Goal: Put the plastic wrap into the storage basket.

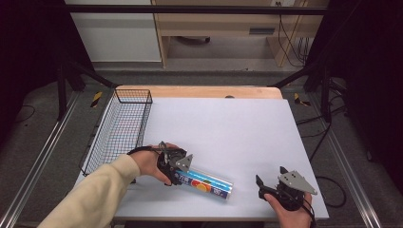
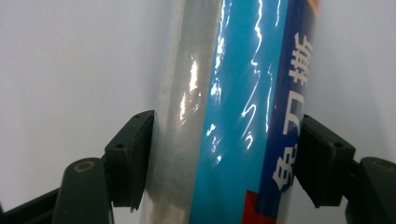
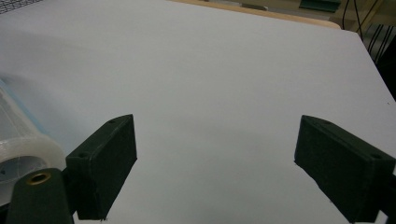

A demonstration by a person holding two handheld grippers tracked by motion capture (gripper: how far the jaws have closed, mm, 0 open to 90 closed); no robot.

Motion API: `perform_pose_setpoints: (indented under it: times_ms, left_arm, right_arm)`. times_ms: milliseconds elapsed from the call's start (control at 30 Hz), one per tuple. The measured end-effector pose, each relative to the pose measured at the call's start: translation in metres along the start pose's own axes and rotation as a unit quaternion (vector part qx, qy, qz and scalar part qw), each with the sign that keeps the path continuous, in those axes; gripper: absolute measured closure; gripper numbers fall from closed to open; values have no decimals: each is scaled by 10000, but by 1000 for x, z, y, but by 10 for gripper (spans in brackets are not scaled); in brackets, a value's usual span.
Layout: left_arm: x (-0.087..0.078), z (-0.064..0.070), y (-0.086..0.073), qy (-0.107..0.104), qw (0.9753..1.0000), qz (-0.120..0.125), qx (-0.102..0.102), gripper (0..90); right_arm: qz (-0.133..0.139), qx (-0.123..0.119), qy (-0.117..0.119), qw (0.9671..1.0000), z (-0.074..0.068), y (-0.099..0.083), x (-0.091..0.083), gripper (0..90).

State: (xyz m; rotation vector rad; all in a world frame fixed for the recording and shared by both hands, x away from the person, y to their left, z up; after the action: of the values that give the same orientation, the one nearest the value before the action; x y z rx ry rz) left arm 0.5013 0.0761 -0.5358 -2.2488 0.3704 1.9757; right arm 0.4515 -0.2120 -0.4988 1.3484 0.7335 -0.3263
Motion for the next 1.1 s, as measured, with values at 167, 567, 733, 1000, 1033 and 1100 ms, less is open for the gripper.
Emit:
perform_pose_setpoints:
  times_ms: [167, 567, 733, 1000, 1033, 1100]
  left_arm:
    - [0, 0, 1, 24, 10000, -52, -15, 289]
    - [-3, 0, 6, 33, 9998, -52, -183, 300]
    - [-13, 0, 10, 3, 9994, 125, -333, 304]
    - [-21, 2, 12, 48, 9990, 151, -409, 309]
    - [-22, 2, 11, 65, 9992, 120, -381, 310]
    - [-23, 3, 11, 77, 9991, 126, -404, 310]
  right_arm:
    - [-2, -1, -1, 10000, 0, 0, 0, 131]
    - [-30, -18, 33, 10000, -2, 0, 1, 142]
    - [-31, -21, 28, 10000, -1, 0, 1, 143]
    - [-24, 6, 37, 10000, -1, 0, 1, 143]
    - [-20, 2, 34, 10000, -1, 0, 1, 142]
    - [-19, 2, 39, 10000, -1, 0, 1, 142]
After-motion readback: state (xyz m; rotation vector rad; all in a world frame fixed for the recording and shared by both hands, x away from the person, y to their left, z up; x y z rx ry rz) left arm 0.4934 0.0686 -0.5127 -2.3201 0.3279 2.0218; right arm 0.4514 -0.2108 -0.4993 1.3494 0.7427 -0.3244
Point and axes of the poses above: each handheld gripper's, and its own axes: x roughly forward along the jaws, y roughly out of its top, z roughly to its right, the point moved 10 cm from there along x, roughly forward along the jaws, and after that the axes turned 14 degrees about -z, right-handed, at the moved point
